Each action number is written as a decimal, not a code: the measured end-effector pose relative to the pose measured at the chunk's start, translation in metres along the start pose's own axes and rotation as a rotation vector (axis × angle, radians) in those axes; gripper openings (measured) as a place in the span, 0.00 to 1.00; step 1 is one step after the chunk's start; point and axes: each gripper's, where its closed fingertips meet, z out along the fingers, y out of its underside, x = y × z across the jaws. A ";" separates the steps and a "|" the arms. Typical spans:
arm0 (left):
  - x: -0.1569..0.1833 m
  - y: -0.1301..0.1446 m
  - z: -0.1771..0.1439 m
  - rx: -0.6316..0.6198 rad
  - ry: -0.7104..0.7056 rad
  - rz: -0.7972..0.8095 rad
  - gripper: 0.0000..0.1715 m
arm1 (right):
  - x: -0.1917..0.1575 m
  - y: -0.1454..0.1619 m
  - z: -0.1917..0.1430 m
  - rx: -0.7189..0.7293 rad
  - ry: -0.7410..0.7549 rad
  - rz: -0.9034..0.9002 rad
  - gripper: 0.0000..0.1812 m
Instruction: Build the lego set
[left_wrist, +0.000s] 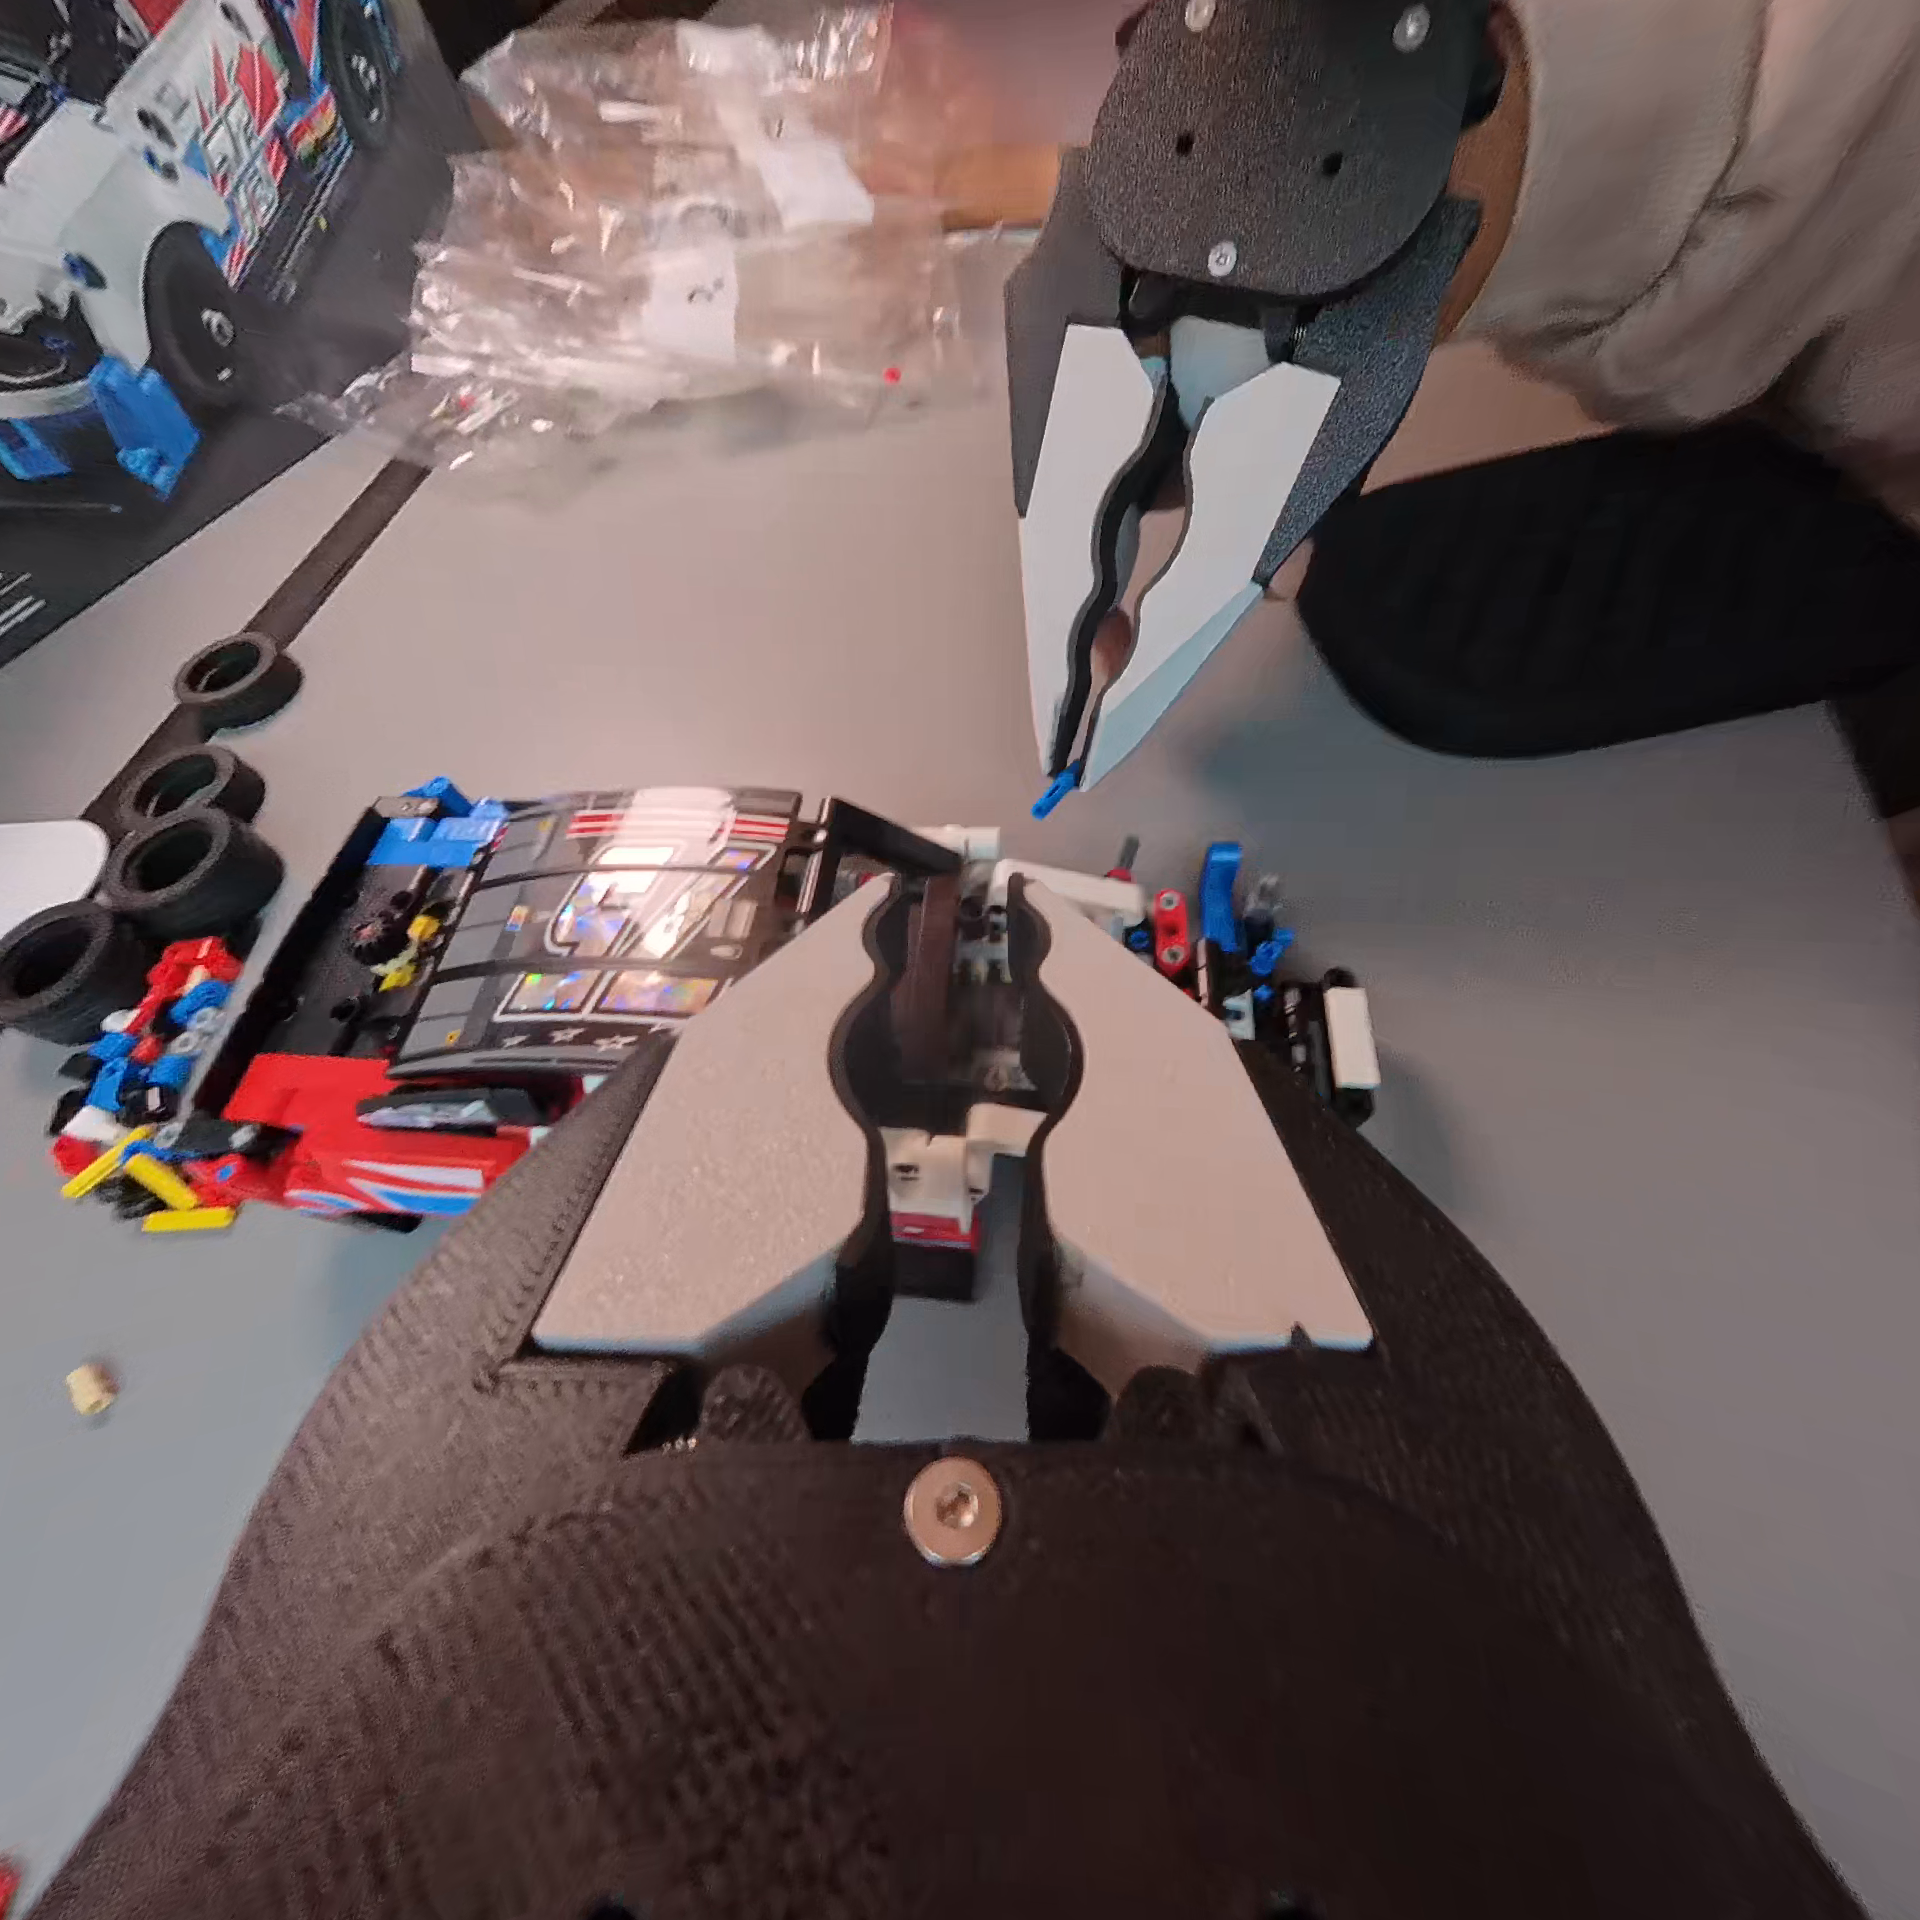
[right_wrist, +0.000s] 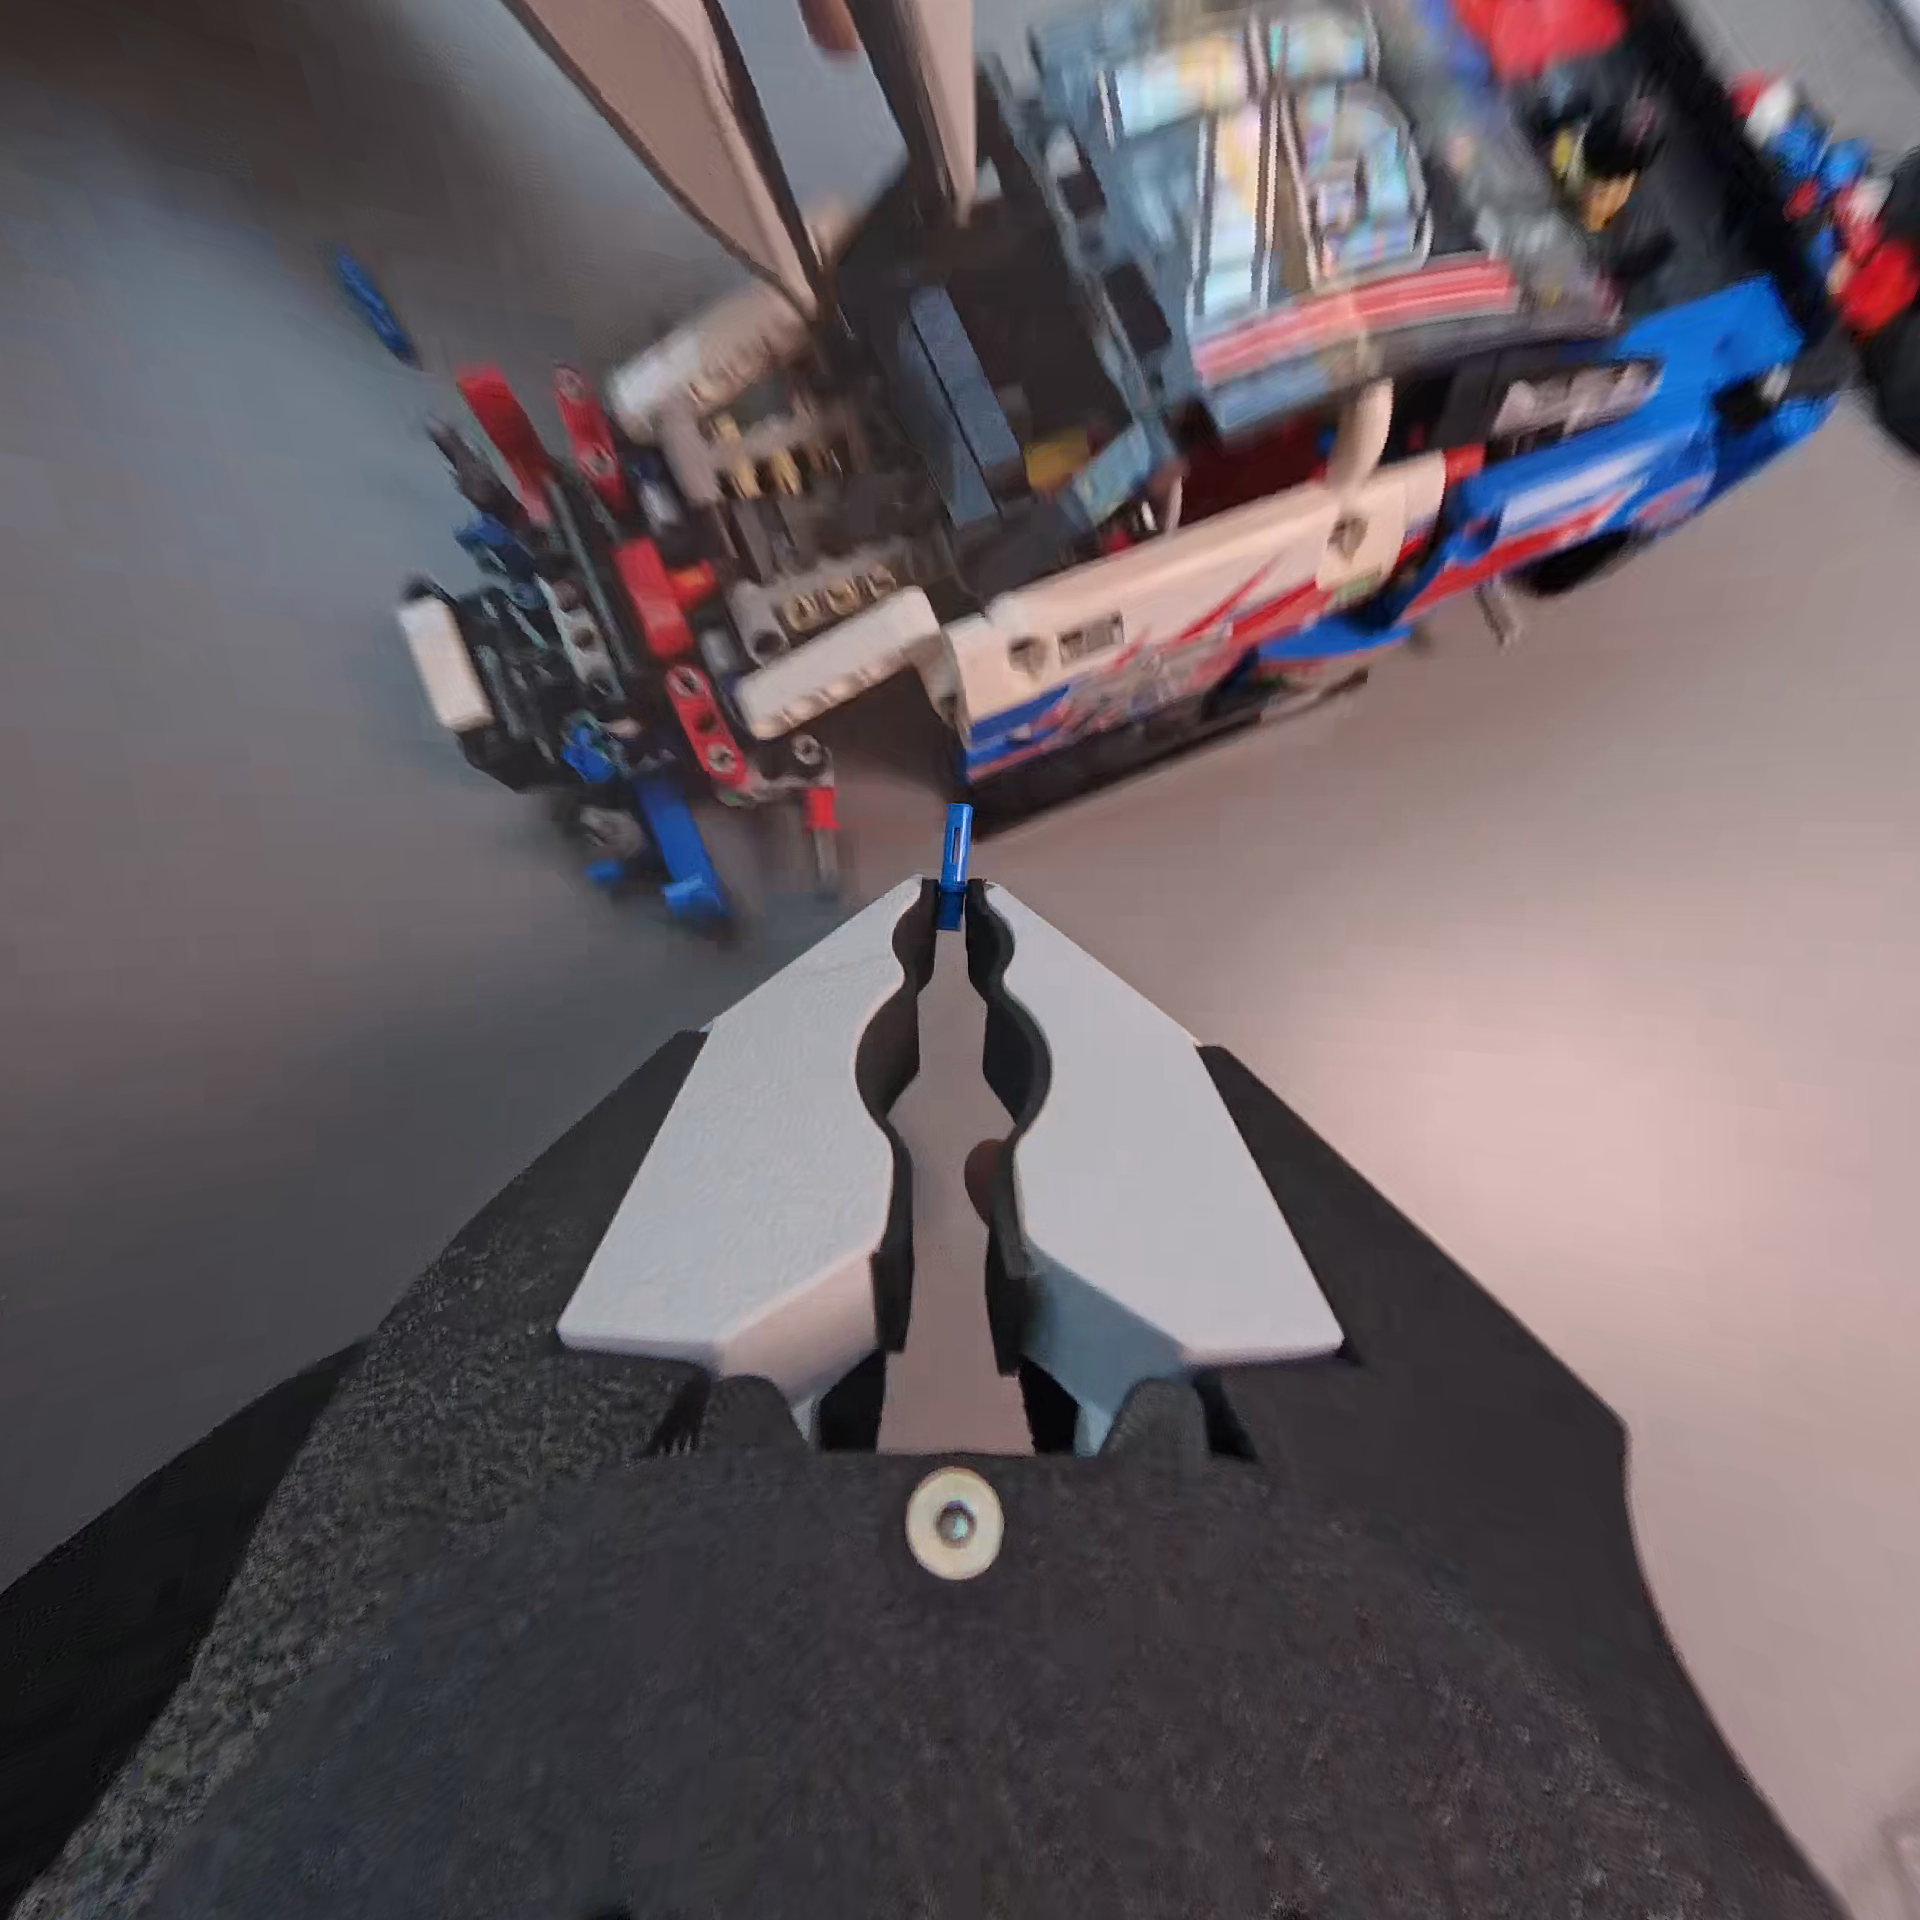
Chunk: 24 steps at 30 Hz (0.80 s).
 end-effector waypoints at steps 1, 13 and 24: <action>0.006 -0.008 -0.002 0.041 0.046 -0.038 0.11 | -0.007 -0.016 -0.008 0.075 -0.003 -0.026 0.01; 0.053 -0.034 -0.006 0.183 0.395 -0.281 0.02 | -0.052 -0.082 -0.038 0.152 0.085 -0.346 0.01; 0.058 -0.071 -0.041 0.459 0.690 -0.508 0.05 | -0.064 -0.119 -0.073 0.438 0.088 -0.348 0.01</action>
